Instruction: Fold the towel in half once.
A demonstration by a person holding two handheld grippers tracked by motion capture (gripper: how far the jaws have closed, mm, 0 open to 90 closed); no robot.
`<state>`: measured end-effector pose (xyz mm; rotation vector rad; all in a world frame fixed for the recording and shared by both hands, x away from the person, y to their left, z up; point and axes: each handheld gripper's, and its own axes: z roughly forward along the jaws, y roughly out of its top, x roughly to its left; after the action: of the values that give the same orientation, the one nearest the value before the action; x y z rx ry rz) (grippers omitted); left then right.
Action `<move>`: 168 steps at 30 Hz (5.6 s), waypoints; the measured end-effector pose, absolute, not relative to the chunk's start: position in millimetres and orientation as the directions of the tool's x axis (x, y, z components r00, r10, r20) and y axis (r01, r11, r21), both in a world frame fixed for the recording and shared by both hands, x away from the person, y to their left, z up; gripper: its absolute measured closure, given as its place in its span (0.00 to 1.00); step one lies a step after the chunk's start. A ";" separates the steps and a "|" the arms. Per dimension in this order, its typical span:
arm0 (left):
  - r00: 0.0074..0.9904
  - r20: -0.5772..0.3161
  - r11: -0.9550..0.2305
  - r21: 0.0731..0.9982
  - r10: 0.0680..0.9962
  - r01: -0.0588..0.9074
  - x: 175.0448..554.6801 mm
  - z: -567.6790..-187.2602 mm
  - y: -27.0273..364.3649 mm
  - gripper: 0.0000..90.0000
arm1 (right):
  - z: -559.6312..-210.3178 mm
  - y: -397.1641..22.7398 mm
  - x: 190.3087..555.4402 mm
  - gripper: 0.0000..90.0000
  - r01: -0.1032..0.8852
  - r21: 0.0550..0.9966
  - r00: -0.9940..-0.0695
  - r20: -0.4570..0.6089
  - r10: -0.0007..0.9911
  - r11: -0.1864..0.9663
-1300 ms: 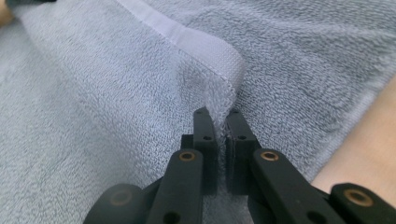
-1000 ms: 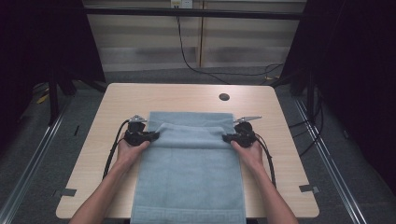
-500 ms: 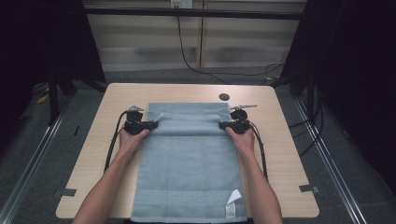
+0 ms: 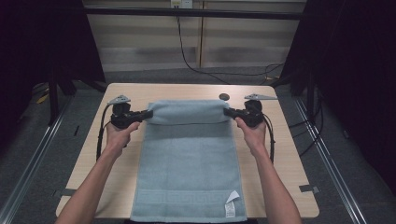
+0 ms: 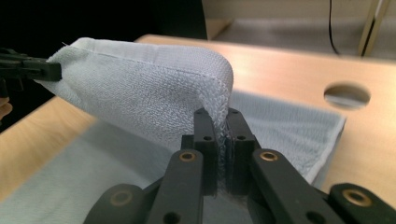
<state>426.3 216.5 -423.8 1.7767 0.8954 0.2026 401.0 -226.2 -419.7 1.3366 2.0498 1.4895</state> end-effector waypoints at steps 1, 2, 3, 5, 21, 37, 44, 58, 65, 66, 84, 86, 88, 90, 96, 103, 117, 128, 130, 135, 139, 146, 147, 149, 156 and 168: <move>0.702 -0.280 -0.132 0.872 0.655 0.471 426.3 -423.8 216.5 0.94 | -410.9 -226.6 397.0 0.95 0.497 0.867 -0.544 0.272 0.794 0.043; 0.710 -0.269 -0.134 0.880 0.650 0.456 421.8 -416.1 216.9 0.94 | -410.9 -226.6 397.0 0.95 0.497 0.867 -0.544 0.272 0.794 0.043; 0.720 -0.258 -0.137 0.887 0.645 0.441 417.3 -408.2 216.6 0.94 | -394.7 -227.3 388.9 0.95 0.466 0.883 -0.561 0.249 0.790 0.053; 0.736 -0.237 -0.136 0.903 0.635 0.408 408.1 -391.6 217.2 0.94 | -380.7 -228.1 381.4 0.95 0.446 0.893 -0.574 0.226 0.787 0.068; 0.835 -0.182 -0.171 0.935 0.519 0.310 323.6 -373.9 225.1 0.94 | -352.7 -235.1 302.1 0.95 0.373 0.915 -0.669 0.150 0.728 0.154; 0.856 -0.214 -0.382 0.826 0.470 0.416 251.2 -475.7 227.3 0.92 | -451.7 -225.6 211.9 0.91 0.517 0.819 -0.696 0.232 0.680 0.249; 0.854 -0.257 -0.414 0.788 0.451 0.456 229.2 -484.7 228.8 0.83 | -471.8 -228.0 175.5 0.81 0.547 0.781 -0.705 0.235 0.669 0.302; 0.862 -0.264 -0.349 0.832 0.433 0.430 229.5 -452.3 232.6 0.51 | -461.8 -247.1 167.4 0.60 0.528 0.812 -0.696 0.245 0.675 0.250; 0.825 -0.242 -0.389 0.791 0.511 0.473 288.4 -466.7 210.1 0.49 | -464.3 -233.0 228.5 0.54 0.538 0.804 -0.686 0.242 0.686 0.255; 0.813 -0.244 -0.386 0.784 0.528 0.486 296.0 -468.4 208.5 0.49 | -464.3 -233.0 228.5 0.54 0.538 0.804 -0.686 0.242 0.686 0.255; 0.734 -0.172 -0.389 0.757 0.657 0.525 357.7 -506.0 210.4 0.49 | -505.1 -190.4 333.6 0.41 0.638 0.718 -0.613 0.253 0.749 0.279; 0.739 -0.164 -0.390 0.764 0.653 0.514 354.9 -507.5 210.4 0.51 | -505.2 -187.4 328.9 0.40 0.633 0.721 -0.605 0.233 0.761 0.283; 0.748 -0.156 -0.394 0.770 0.646 0.501 351.0 -508.4 211.3 0.51 | -504.9 -185.2 322.2 0.40 0.615 0.721 -0.623 0.198 0.756 0.319; 0.756 -0.153 -0.404 0.768 0.637 0.497 344.4 -507.9 212.2 0.52 | -505.1 -187.6 313.7 0.41 0.614 0.721 -0.637 0.211 0.742 0.322; 0.760 -0.133 -0.439 0.748 0.636 0.498 330.7 -504.5 206.7 0.52 | -505.7 -189.1 296.5 0.41 0.594 0.732 -0.647 0.189 0.739 0.333; 0.759 -0.210 -0.407 0.741 0.616 0.535 313.1 -503.7 210.9 0.60 | -499.4 -192.5 268.8 0.41 0.620 0.690 -0.660 0.199 0.725 0.374; 0.799 -0.247 -0.463 0.706 0.548 0.536 259.7 -497.1 227.6 0.60 | -497.4 -188.7 226.0 0.41 0.600 0.687 -0.713 0.227 0.663 0.410; 0.798 -0.246 -0.376 0.781 0.550 0.499 305.7 -481.5 210.7 0.67 | -473.0 -220.5 276.9 0.47 0.581 0.750 -0.655 0.199 0.729 0.317; 0.804 -0.202 -0.407 0.778 0.559 0.478 315.6 -480.4 206.9 0.67 | -474.7 -224.7 294.8 0.48 0.584 0.743 -0.638 0.172 0.751 0.327; 0.767 -0.227 -0.366 0.775 0.600 0.516 327.0 -485.0 214.5 0.65 | -480.1 -228.9 321.7 0.47 0.594 0.734 -0.622 0.160 0.767 0.329; 0.735 -0.236 -0.331 0.777 0.636 0.536 336.4 -482.5 228.3 0.61 | -494.3 -233.4 332.2 0.46 0.622 0.713 -0.600 0.169 0.782 0.323; 0.720 -0.221 -0.281 0.815 0.658 0.507 362.4 -467.4 233.5 0.66 | -500.9 -229.1 336.7 0.51 0.612 0.708 -0.613 0.143 0.777 0.352; 0.719 -0.230 -0.282 0.810 0.656 0.515 367.8 -468.5 233.7 0.65 | -502.4 -229.0 337.2 0.52 0.617 0.701 -0.615 0.145 0.775 0.358; 0.705 -0.233 -0.283 0.797 0.670 0.533 376.0 -475.8 233.9 0.63 | -503.5 -229.6 336.9 0.53 0.617 0.702 -0.618 0.150 0.772 0.357; 0.724 -0.229 -0.351 0.755 0.651 0.555 377.2 -493.8 234.6 0.56 | -504.0 -228.7 332.8 0.67 0.615 0.707 -0.627 0.170 0.761 0.349; 0.764 -0.225 -0.416 0.729 0.605 0.544 372.8 -505.6 231.4 0.55 | -503.4 -225.1 332.1 0.90 0.637 0.691 -0.626 0.204 0.753 0.342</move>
<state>372.8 231.4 -505.6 2.1081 0.8565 0.0911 332.1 -225.1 -503.4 1.2772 2.4457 1.1525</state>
